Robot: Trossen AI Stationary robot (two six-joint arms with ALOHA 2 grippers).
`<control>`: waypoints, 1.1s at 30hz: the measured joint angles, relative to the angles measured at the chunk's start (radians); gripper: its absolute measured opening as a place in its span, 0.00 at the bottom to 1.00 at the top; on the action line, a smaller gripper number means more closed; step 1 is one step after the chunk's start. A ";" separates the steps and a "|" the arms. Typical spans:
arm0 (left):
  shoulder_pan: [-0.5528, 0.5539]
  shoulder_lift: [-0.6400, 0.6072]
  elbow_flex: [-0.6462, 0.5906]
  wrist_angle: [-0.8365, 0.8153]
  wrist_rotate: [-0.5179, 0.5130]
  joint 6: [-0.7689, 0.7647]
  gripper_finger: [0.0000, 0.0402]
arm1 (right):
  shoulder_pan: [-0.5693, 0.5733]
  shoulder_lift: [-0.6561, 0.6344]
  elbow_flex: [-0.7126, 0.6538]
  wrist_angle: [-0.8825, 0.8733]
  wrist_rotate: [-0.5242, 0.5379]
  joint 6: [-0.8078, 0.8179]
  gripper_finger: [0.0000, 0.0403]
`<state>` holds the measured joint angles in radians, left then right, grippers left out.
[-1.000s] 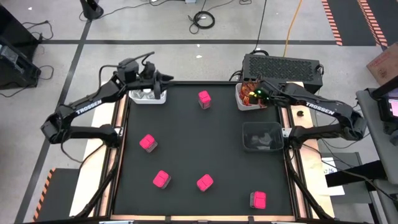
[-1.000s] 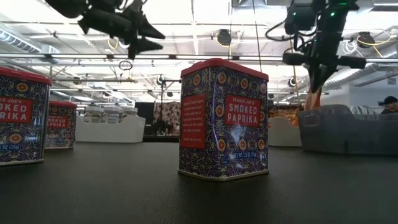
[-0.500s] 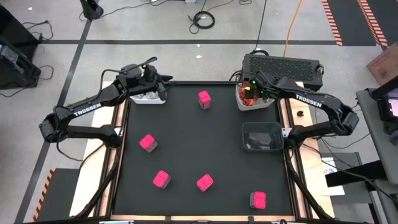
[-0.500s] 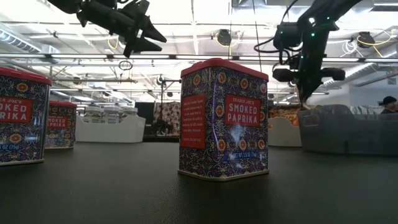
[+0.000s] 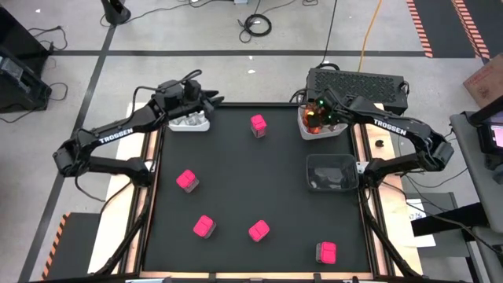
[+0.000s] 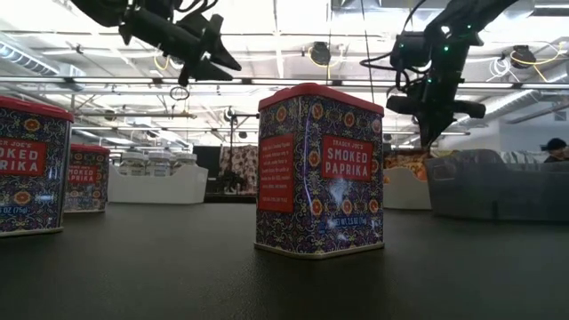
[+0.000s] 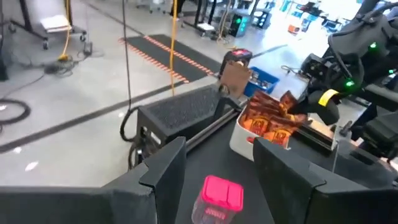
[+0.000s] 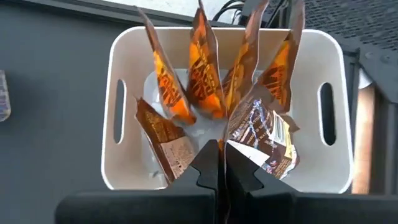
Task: Sort spices by type
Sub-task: Put the orange seasoning bag into the right white bin
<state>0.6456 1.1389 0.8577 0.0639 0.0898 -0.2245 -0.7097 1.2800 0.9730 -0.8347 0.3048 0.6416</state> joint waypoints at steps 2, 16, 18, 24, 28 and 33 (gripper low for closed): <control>0.006 0.016 0.000 0.045 0.033 0.019 0.48 | 0.000 0.000 0.000 0.019 -0.025 0.009 0.00; 0.019 0.040 0.000 0.043 0.328 0.099 0.48 | -0.046 0.000 0.000 -0.002 -0.056 0.076 0.00; 0.019 0.037 0.000 0.027 0.356 0.080 0.48 | -0.051 0.000 0.000 -0.026 -0.073 0.077 0.00; 0.020 -0.013 0.000 0.000 0.361 -0.003 0.48 | -0.051 0.005 0.000 -0.089 -0.072 0.042 0.00; 0.020 -0.066 0.000 0.001 0.345 -0.056 0.48 | -0.058 0.011 0.000 -0.094 -0.070 -0.054 0.00; -0.012 -0.101 0.002 -0.085 0.229 -0.098 0.48 | -0.064 0.011 0.000 -0.095 -0.069 -0.152 0.00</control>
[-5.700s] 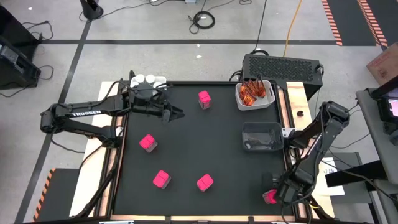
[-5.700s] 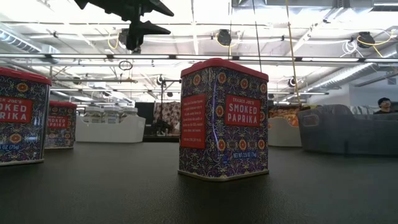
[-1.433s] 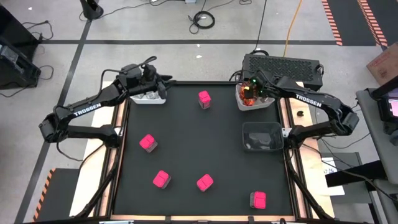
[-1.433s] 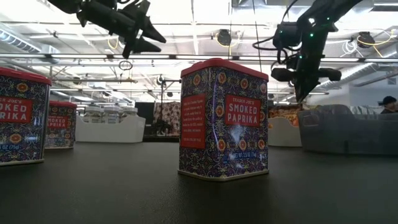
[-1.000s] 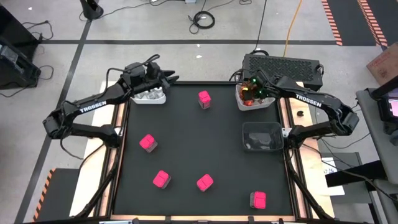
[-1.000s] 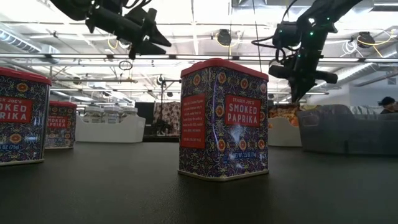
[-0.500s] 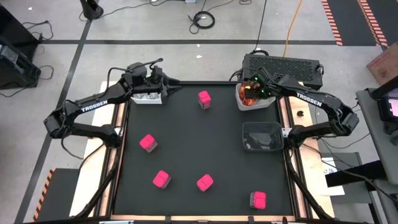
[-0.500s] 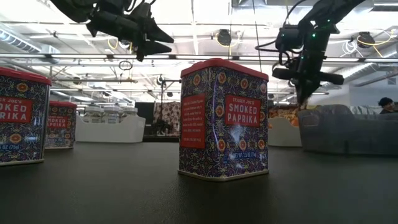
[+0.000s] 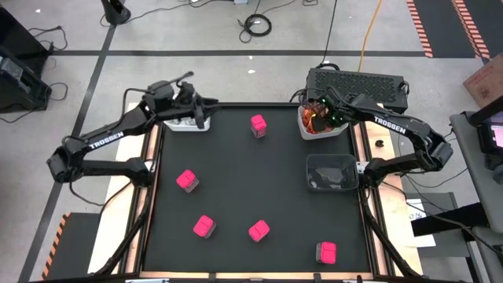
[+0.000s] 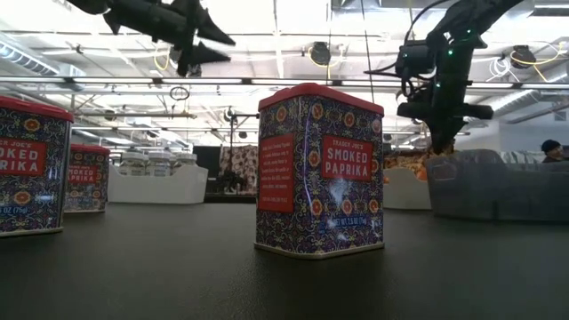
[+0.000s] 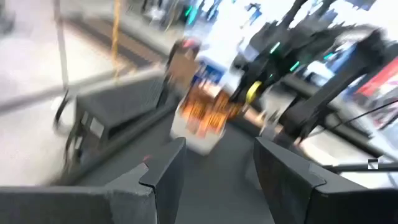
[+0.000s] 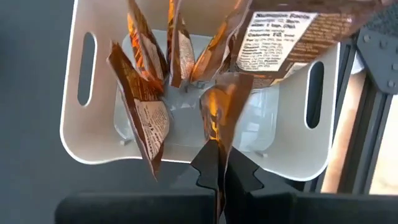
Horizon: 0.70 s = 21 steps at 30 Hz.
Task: Sort spices by type
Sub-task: Put the orange seasoning bag into the right white bin
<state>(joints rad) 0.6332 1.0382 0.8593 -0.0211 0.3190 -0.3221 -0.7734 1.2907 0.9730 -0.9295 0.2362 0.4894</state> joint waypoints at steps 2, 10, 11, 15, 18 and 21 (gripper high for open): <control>-0.033 0.004 0.000 -0.074 -0.059 -0.013 0.48 | 0.000 0.000 0.000 0.000 -0.001 -0.038 0.00; -0.174 0.072 0.000 -0.091 -0.252 0.024 0.48 | 0.001 0.000 0.000 0.003 -0.005 -0.084 0.03; -0.179 0.073 0.000 -0.090 -0.261 0.041 0.48 | 0.001 0.000 0.000 0.003 -0.005 -0.071 0.05; -0.180 0.073 0.000 -0.112 -0.261 0.105 0.48 | 0.001 0.000 0.000 -0.003 -0.008 -0.036 0.12; -0.170 0.058 0.000 -0.181 -0.216 0.173 0.48 | 0.001 0.000 0.000 -0.004 -0.015 0.004 0.20; -0.157 0.049 0.000 -0.250 -0.173 0.209 0.48 | 0.001 -0.003 0.000 -0.020 -0.035 0.029 0.27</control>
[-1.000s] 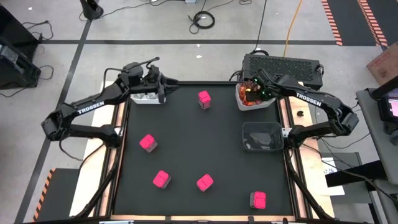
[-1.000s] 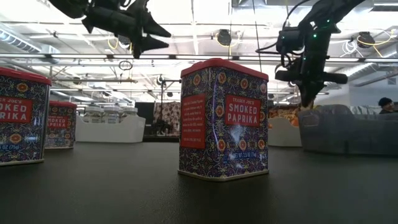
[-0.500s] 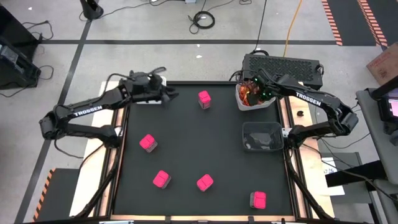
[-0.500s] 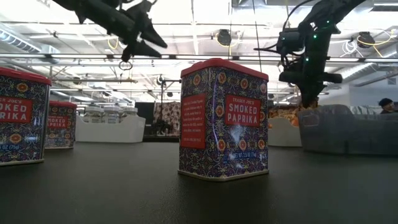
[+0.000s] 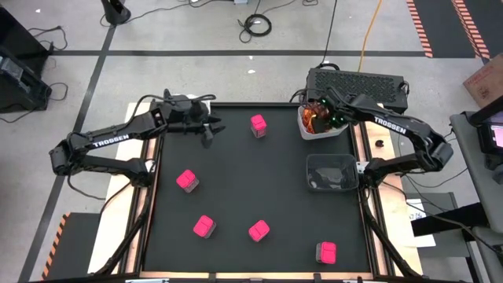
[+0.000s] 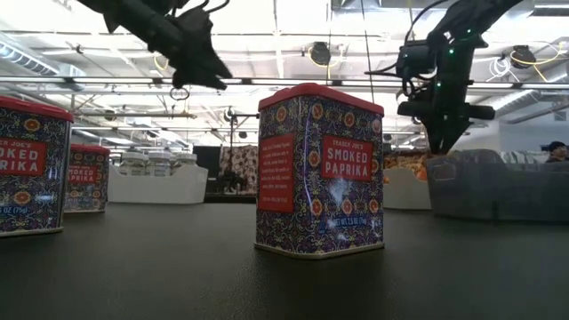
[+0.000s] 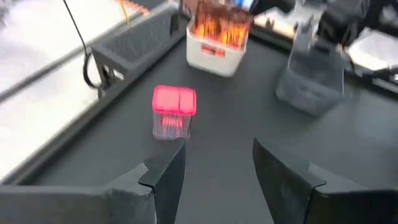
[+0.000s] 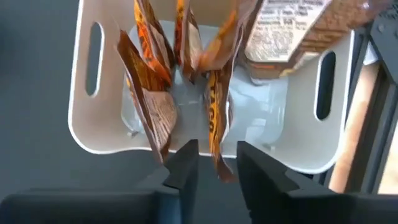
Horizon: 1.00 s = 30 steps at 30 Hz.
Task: Sort spices by type
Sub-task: Put the orange seasoning bag into the right white bin, then put the red seasoning can into the black transparent bin
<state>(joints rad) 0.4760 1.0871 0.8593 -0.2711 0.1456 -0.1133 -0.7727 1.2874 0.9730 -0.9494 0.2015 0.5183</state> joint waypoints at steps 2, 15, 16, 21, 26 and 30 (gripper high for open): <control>0.002 0.001 0.000 -0.033 0.031 0.012 0.48 | 0.000 -0.009 0.000 -0.016 0.000 0.013 0.32; 0.008 0.039 -0.001 -0.015 0.000 0.118 0.48 | 0.021 -0.167 0.020 0.030 -0.034 0.133 0.42; 0.015 0.044 0.000 -0.002 -0.018 0.097 0.48 | 0.024 -0.181 0.037 0.038 -0.051 0.128 0.42; 0.036 0.085 0.000 -0.034 -0.027 -0.061 0.48 | 0.046 -0.212 0.140 0.164 -0.160 0.004 0.42; 0.021 0.137 0.000 -0.037 -0.038 -0.169 0.48 | 0.060 -0.154 0.158 0.410 -0.334 -0.184 0.42; 0.010 0.169 0.000 -0.067 -0.056 -0.223 0.48 | 0.059 -0.054 0.158 0.532 -0.402 -0.192 0.42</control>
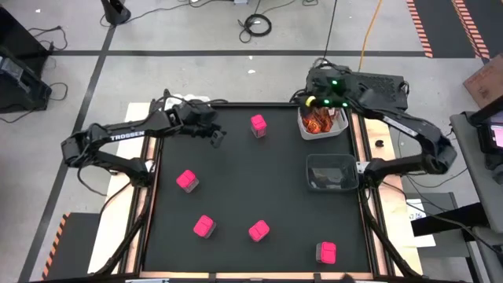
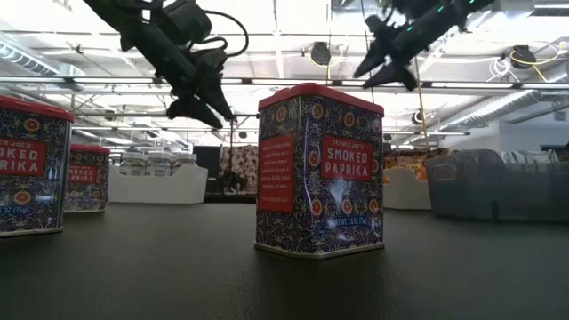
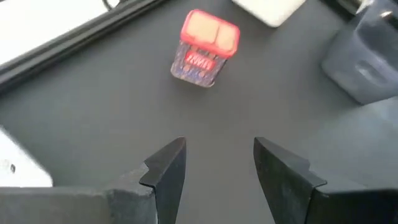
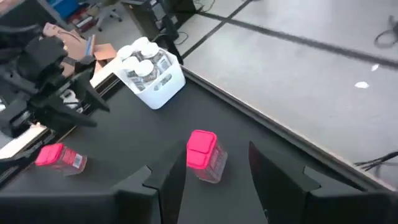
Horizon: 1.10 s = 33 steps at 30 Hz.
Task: Sort spices by type
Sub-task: Put the red seasoning can into the black transparent bin
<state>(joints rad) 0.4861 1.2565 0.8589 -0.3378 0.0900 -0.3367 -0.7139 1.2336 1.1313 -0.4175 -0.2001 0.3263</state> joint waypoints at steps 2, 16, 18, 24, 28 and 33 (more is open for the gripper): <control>-0.004 0.005 0.000 -0.028 -0.036 -0.022 0.48 | 0.002 0.059 -0.001 0.049 -0.026 0.000 0.42; 0.004 -0.060 0.000 0.010 -0.090 0.079 0.48 | 0.166 0.553 0.359 -0.056 0.036 0.132 0.67; 0.006 -0.073 0.000 -0.004 -0.080 0.107 0.48 | 0.179 0.624 0.440 -0.174 0.097 0.157 0.70; 0.034 -0.083 0.000 0.001 0.001 0.234 0.48 | 0.220 0.784 0.628 -0.347 0.183 0.236 0.75; 0.041 -0.081 0.000 0.025 0.079 0.302 0.48 | 0.244 0.867 0.717 -0.409 0.228 0.226 0.75; 0.044 -0.081 0.000 0.046 0.087 0.324 0.48 | 0.257 0.933 0.775 -0.453 0.259 0.184 0.75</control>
<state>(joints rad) 0.5301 1.1755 0.8589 -0.2916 0.1768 -0.0129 -0.4568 2.1668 1.9064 -0.8707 0.0589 0.5103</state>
